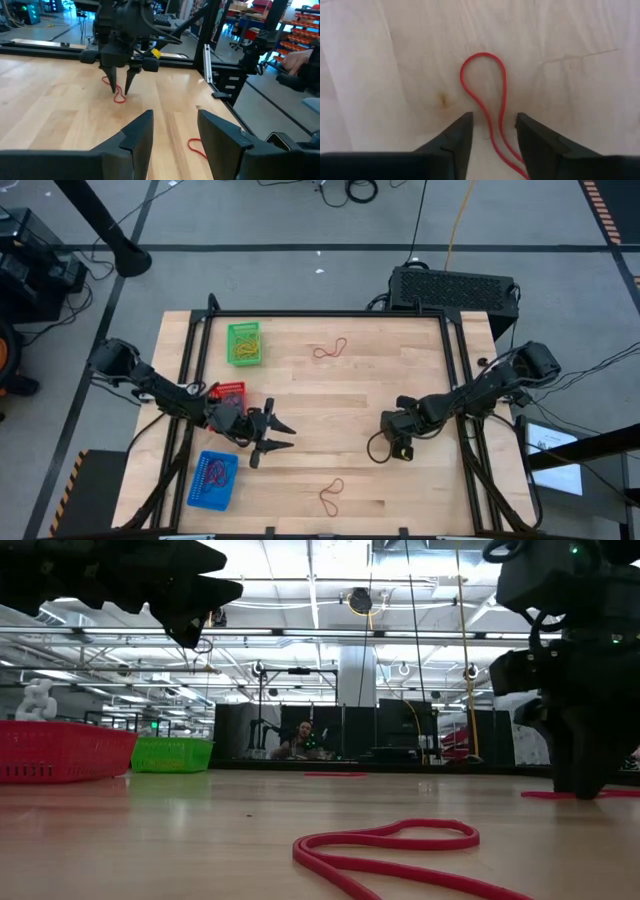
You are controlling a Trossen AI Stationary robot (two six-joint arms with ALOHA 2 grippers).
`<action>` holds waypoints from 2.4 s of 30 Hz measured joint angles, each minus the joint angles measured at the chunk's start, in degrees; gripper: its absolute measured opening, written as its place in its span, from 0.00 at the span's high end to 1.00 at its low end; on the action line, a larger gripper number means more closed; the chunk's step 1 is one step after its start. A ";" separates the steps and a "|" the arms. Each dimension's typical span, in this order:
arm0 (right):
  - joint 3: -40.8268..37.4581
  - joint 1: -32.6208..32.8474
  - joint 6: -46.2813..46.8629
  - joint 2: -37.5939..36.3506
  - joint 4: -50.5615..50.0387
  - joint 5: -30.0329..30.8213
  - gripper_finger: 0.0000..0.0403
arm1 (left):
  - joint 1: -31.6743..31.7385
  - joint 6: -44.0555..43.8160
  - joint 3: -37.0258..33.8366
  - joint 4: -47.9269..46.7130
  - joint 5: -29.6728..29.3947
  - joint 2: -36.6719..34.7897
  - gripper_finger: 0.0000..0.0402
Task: Sort rubber bands into baskets
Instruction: Put the red rubber band into the blue bin
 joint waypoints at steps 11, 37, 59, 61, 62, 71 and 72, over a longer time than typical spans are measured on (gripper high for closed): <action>-0.77 1.80 3.35 -0.18 3.54 -1.43 0.98 | 0.00 -0.04 0.02 0.43 -0.09 -0.02 0.60; 7.89 1.58 -6.49 -1.82 45.36 3.36 1.00 | -0.50 -0.98 7.17 6.95 -0.33 16.14 0.60; 7.91 5.08 -11.61 -1.66 56.43 12.09 1.00 | 0.89 8.16 21.71 7.21 -4.33 24.35 0.60; 7.91 5.08 -12.41 -1.66 57.03 12.09 1.00 | 1.61 8.05 22.14 7.02 -4.35 24.35 0.60; 7.91 5.08 -12.74 -1.66 57.28 12.08 1.00 | 1.98 7.94 22.40 7.01 -4.35 24.35 0.60; 7.93 5.01 -13.65 -1.66 57.76 12.07 1.00 | 3.56 7.73 23.30 6.95 -1.80 24.35 0.61; 7.93 5.01 -13.91 -1.66 57.77 12.07 1.00 | 3.56 7.80 23.30 6.80 -1.77 24.35 0.62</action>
